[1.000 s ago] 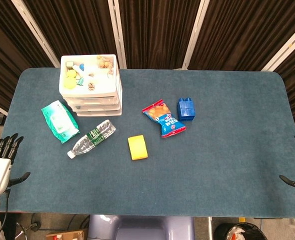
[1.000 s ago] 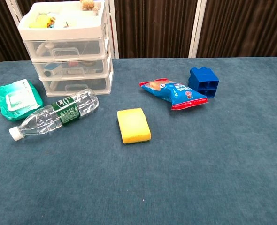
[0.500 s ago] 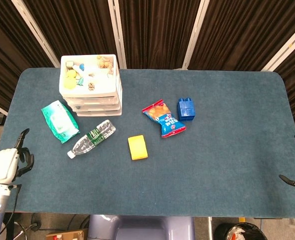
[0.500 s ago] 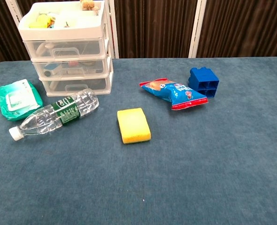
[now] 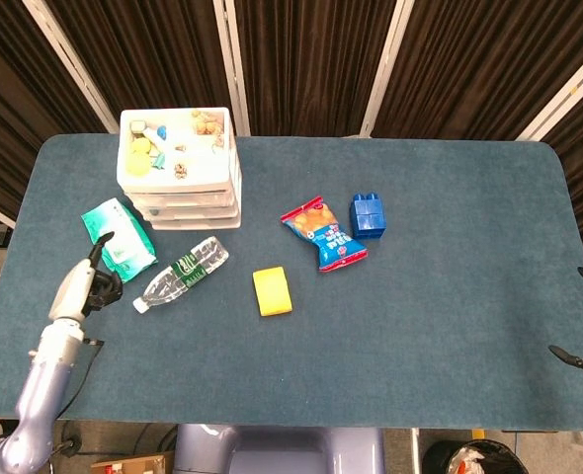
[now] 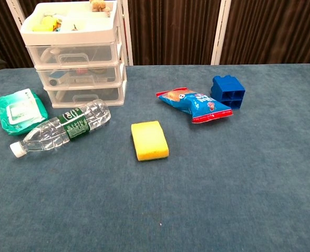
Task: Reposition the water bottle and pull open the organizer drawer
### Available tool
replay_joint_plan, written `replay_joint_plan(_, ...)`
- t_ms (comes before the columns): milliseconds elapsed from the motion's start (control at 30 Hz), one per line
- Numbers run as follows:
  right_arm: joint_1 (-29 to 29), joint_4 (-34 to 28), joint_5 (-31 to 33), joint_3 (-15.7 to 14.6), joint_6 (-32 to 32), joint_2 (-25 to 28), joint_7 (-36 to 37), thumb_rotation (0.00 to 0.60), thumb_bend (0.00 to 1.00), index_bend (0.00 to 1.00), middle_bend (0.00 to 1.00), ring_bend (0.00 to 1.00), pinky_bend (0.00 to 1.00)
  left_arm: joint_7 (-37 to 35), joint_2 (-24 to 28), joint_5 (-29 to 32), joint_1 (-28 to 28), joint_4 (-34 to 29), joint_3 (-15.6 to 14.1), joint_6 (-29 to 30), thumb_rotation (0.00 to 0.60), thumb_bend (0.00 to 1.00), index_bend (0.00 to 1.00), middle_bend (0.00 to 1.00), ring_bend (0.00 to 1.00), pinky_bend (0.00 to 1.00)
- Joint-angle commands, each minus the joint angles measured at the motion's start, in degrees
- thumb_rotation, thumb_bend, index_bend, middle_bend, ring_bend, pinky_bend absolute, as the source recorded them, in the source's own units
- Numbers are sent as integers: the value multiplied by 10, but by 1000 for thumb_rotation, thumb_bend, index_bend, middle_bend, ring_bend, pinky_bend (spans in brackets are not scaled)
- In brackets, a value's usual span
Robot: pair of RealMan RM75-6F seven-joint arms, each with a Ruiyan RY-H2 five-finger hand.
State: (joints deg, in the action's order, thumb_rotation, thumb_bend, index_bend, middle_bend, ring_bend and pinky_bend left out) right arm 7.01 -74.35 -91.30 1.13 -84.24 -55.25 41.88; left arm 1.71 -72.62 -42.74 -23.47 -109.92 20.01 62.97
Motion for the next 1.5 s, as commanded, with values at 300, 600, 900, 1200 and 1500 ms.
replay_joint_plan(300, 2, 0, -2, -1, 0, 3, 15, 600, 130, 0, 0, 0, 0, -6, -84, 176, -114, 78, 58, -58, 600, 734, 53, 985, 913, 886)
replay_joint_plan(600, 4, 0, 0, -1, 5, 6, 28, 600, 129, 0, 0, 0, 0, 3, -134, 238, -168, 153, 69, -78, 600, 735, 52, 986, 913, 886)
replay_joint_plan(900, 4, 0, 0, -1, 5, 8, 35, 600, 129, 0, 0, 0, 0, 8, -168, 281, -203, 211, 75, -103, 600, 738, 52, 987, 914, 886)
replay_joint_plan(1200, 5, 0, 1, -1, 5, 9, 41, 600, 129, 0, 0, 0, 0, 12, -192, 299, -231, 258, 85, -118, 600, 740, 51, 987, 913, 886)
replay_joint_plan(1500, 5, -1, 0, -2, 6, 10, 43, 600, 130, 0, 0, 0, 0, 6, -203, 326, -251, 295, 100, -151, 600, 750, 46, 987, 915, 886)
